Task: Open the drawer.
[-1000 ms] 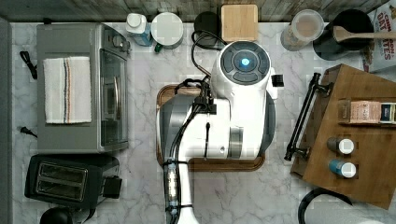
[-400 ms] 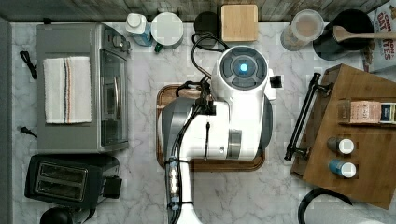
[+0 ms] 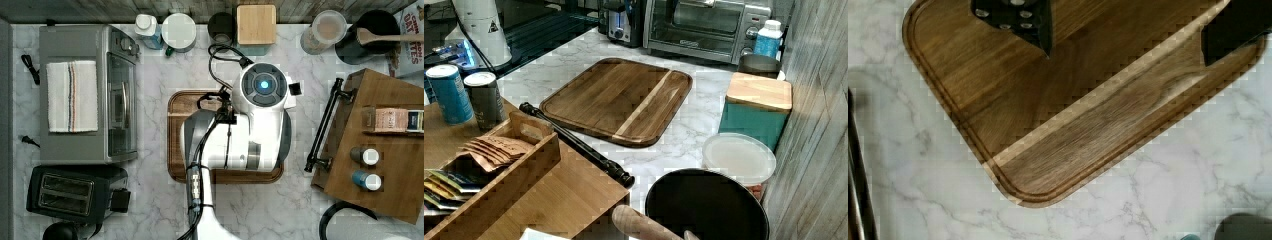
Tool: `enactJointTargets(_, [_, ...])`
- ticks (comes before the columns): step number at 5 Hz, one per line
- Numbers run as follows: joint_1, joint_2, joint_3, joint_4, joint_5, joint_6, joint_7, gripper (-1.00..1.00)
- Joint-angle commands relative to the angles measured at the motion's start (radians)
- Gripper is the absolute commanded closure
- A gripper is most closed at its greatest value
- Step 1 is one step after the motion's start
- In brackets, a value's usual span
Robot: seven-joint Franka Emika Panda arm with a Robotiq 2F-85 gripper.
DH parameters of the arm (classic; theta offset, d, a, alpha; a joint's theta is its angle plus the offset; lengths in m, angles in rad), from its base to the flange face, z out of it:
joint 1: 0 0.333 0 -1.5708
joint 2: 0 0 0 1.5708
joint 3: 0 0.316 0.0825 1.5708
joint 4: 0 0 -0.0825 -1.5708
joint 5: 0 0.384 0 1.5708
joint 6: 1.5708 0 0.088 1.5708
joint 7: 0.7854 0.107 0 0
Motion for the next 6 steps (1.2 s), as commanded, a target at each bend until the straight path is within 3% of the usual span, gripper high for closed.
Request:
enactJointTargets(1, [-0.133, 0.060, -0.145, 0.097, 0.003, 0.039, -0.261, -1.00])
enactJointTargets(3, [-0.178, 0.119, -0.183, 0.132, 0.005, 0.144, -0.394, -1.00])
enactJointTargets(5, [-0.201, 0.129, -0.157, 0.091, -0.106, 0.276, -0.329, -1.00])
enactJointTargets(6, [-0.221, 0.204, -0.135, 0.197, -0.067, 0.153, -0.396, -1.00])
